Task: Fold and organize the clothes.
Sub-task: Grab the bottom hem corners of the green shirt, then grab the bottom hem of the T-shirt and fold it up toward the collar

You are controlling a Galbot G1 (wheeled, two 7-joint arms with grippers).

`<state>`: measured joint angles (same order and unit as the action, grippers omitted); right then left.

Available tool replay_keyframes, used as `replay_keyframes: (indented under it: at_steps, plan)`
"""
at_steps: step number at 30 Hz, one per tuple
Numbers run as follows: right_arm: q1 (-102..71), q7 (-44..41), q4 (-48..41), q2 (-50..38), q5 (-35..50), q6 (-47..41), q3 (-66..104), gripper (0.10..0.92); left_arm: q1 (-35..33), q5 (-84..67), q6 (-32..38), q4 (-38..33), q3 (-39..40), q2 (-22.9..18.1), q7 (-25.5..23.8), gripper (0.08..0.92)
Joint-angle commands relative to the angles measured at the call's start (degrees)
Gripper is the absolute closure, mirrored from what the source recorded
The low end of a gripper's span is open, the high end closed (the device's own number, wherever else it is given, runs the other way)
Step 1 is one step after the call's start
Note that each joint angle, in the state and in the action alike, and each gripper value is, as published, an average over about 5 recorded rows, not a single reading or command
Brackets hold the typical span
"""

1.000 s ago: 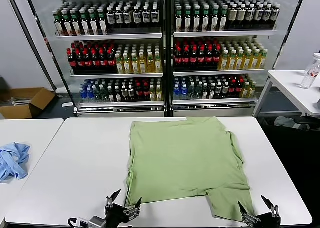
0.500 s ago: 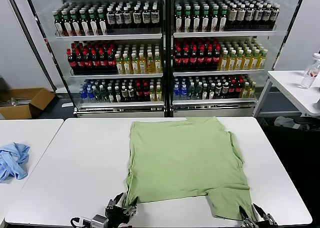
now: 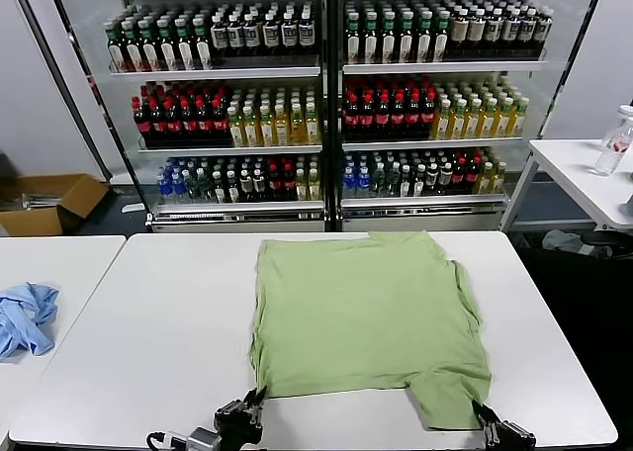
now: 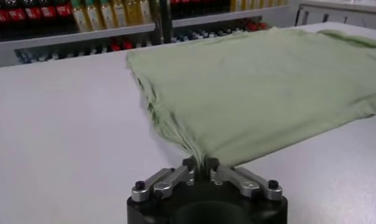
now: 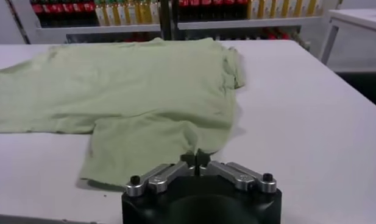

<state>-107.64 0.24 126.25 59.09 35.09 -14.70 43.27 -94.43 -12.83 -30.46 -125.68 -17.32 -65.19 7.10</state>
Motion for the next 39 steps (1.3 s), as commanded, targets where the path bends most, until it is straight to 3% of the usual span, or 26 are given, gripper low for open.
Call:
replay_keyframes:
  at_steps: [1, 5, 11, 24, 28, 31, 35, 39]
  plan:
    - [15.13, 4.71, 1.84, -2.08, 8.68, -4.96, -0.30, 0.915, 13.80, -8.75, 0.31, 3.49, -4.74, 0.62, -2.38, 0.913]
    - [26.58, 6.66, -5.49, -2.22, 9.60, -7.53, -3.85, 0.915, 23.82, -11.23, 0.58, 11.01, -3.31, -0.79, -2.48, 0.915]
    - [35.91, 6.68, -14.66, -0.86, 4.07, -7.55, -8.98, 0.915, 32.78, -11.67, 2.20, 20.54, -0.20, -2.24, -3.97, 0.915]
    - [40.13, 7.32, -23.34, 1.64, -3.36, -6.68, -14.48, 0.903, 37.92, -9.21, 6.15, 30.02, 2.96, -4.46, -6.68, 0.914]
    - [39.02, 8.34, -24.21, 2.94, -5.62, -4.61, -14.66, 0.807, 37.36, -8.77, 8.33, 30.35, 3.03, -4.51, -6.39, 0.852]
    - [34.01, 8.94, -19.91, 2.65, -5.94, -3.76, -12.57, 0.720, 33.49, -9.35, 8.24, 25.89, 1.57, -1.87, -5.82, 0.766]
    - [21.54, 8.25, -11.51, 1.25, -7.14, -3.07, -9.49, 0.608, 24.59, -11.85, 4.06, 16.35, -0.93, 2.89, -5.09, 0.653]
    - [17.18, 8.12, -11.35, 2.07, -9.22, -3.10, -9.80, 0.495, 20.01, -11.93, -0.07, 13.54, -0.21, 3.41, -4.11, 0.541]
